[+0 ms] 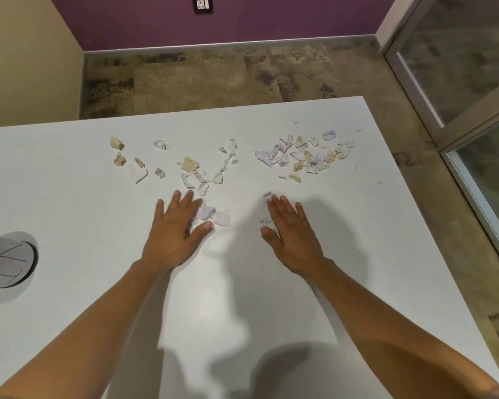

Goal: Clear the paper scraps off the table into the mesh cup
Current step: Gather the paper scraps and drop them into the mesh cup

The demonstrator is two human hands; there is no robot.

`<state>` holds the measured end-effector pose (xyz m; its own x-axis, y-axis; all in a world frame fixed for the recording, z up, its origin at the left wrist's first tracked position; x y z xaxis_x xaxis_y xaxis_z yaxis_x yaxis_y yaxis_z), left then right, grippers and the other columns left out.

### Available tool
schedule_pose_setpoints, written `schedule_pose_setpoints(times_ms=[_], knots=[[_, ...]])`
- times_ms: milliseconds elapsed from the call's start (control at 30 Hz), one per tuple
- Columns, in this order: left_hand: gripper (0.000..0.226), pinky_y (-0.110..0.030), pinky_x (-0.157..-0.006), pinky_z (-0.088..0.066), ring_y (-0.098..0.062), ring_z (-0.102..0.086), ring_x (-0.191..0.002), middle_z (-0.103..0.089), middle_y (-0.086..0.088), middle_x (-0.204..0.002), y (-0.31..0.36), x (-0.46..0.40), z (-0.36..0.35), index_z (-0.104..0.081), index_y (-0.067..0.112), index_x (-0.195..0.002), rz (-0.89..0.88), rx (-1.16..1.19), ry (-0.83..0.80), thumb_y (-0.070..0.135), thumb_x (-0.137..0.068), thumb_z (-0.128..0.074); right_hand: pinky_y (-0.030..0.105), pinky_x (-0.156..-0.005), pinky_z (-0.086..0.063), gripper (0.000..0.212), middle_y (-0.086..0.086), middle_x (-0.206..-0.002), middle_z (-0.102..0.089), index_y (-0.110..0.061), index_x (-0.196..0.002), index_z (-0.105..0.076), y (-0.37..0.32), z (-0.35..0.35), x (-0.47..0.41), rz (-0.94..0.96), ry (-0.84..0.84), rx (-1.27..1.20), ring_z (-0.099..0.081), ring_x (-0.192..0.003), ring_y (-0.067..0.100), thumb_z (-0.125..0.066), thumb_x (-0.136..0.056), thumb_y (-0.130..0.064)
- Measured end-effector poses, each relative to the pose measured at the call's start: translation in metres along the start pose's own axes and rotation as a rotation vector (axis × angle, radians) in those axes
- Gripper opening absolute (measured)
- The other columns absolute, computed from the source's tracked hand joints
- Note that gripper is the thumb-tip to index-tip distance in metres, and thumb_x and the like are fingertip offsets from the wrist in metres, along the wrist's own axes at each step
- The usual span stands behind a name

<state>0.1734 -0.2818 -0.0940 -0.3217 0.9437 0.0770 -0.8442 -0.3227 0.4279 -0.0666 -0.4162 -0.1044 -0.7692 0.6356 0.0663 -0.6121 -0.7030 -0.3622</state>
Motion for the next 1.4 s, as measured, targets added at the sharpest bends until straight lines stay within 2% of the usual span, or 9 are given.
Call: schedule_pose_setpoints(times_ms=[100,200,300,500,833,900,1033,1200,1400], knots=[[0.074,-0.039,-0.122,-0.003,-0.011,-0.010,-0.150,-0.025,0.004,-0.160,0.010,0.007,-0.001,-0.043,0.023,-0.144,-0.051,0.210,-0.040,0.070,-0.087,-0.036,0.036,-0.119,-0.015,0.055,-0.022,-0.157,-0.012,-0.025,-0.151,-0.025,-0.004,0.006,0.008,0.070,0.063,-0.300,-0.010,-0.146,0.000,-0.027,-0.102,-0.050],[0.072,-0.036,-0.122,-0.011,-0.006,-0.010,-0.148,-0.024,0.004,-0.160,0.005,0.006,0.012,-0.044,0.019,-0.144,0.026,0.308,0.080,0.064,-0.088,-0.047,0.041,-0.116,-0.030,0.053,-0.020,-0.156,-0.023,-0.029,-0.145,-0.036,0.007,0.015,0.004,-0.100,0.203,-0.453,-0.023,-0.144,0.005,-0.029,-0.099,-0.055],[0.075,-0.044,-0.121,-0.014,-0.016,-0.010,-0.150,-0.019,-0.001,-0.162,-0.006,-0.009,0.024,-0.037,0.017,-0.148,0.134,0.250,0.144,0.063,-0.089,-0.049,0.036,-0.120,-0.019,0.065,-0.008,-0.160,-0.021,-0.024,-0.149,-0.030,0.016,0.021,-0.012,-0.196,0.192,-0.293,-0.012,-0.147,0.005,-0.019,-0.097,-0.062],[0.091,-0.046,-0.121,0.004,-0.017,0.002,-0.151,-0.007,0.003,-0.164,0.009,-0.033,0.006,-0.017,0.030,-0.155,0.012,0.115,-0.132,0.082,-0.081,-0.030,0.034,-0.121,0.005,0.072,-0.002,-0.161,-0.015,-0.019,-0.153,-0.020,-0.009,0.006,-0.026,0.007,-0.055,-0.116,-0.004,-0.148,0.008,-0.003,-0.096,-0.060],[0.051,-0.045,-0.121,-0.001,-0.016,-0.010,-0.150,-0.029,0.002,-0.158,0.051,0.015,-0.021,-0.052,0.025,-0.139,-0.292,0.140,-0.181,0.052,-0.095,-0.049,0.024,-0.120,0.001,0.054,-0.008,-0.158,-0.024,-0.022,-0.149,-0.031,-0.034,0.007,0.016,0.165,-0.166,-0.196,-0.005,-0.145,-0.004,-0.016,-0.104,-0.045],[0.047,-0.046,-0.122,-0.010,-0.014,-0.017,-0.149,-0.035,0.002,-0.155,0.055,0.025,-0.015,-0.057,0.023,-0.134,-0.247,0.233,-0.181,0.043,-0.092,-0.061,0.026,-0.121,-0.011,0.054,-0.009,-0.155,-0.032,-0.023,-0.145,-0.040,-0.032,0.014,0.024,0.082,-0.145,-0.268,-0.012,-0.143,-0.007,-0.023,-0.102,-0.049],[0.065,-0.045,-0.109,-0.040,-0.024,-0.044,-0.137,-0.049,-0.005,-0.146,0.055,0.043,0.006,-0.060,0.018,-0.132,-0.100,0.232,0.017,0.042,-0.074,-0.081,0.041,-0.103,-0.043,0.060,-0.004,-0.141,-0.048,-0.026,-0.138,-0.045,-0.022,0.036,0.043,-0.143,0.061,-0.128,-0.040,-0.130,0.019,-0.054,-0.087,-0.055],[0.079,-0.040,-0.087,-0.046,-0.035,-0.048,-0.112,-0.047,-0.009,-0.128,0.063,0.053,0.008,-0.050,0.029,-0.137,0.221,0.121,0.010,0.064,-0.069,-0.074,0.040,-0.093,-0.046,0.084,0.004,-0.139,-0.032,-0.037,-0.148,-0.020,-0.020,0.033,0.060,-0.438,-0.196,-0.069,-0.033,-0.126,0.028,-0.060,-0.079,-0.064],[0.063,-0.039,-0.078,-0.046,-0.035,-0.039,-0.109,-0.036,-0.011,-0.124,0.104,0.041,-0.006,-0.040,0.033,-0.138,0.355,-0.003,-0.179,0.066,-0.086,-0.053,0.039,-0.095,-0.046,0.059,0.011,-0.129,-0.042,-0.031,-0.142,-0.038,-0.064,0.030,0.027,-0.434,-0.186,-0.032,-0.042,-0.112,0.033,-0.056,-0.090,-0.052]])
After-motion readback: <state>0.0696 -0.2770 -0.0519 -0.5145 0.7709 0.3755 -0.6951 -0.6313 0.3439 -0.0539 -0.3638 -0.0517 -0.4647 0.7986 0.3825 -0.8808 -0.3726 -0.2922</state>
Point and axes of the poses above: each hand's wrist, its own x-axis away from the middle knuckle, its own z-axis out of the back of the hand, y = z × x, the point moved 3 cm from there along -x, towards the middle knuckle
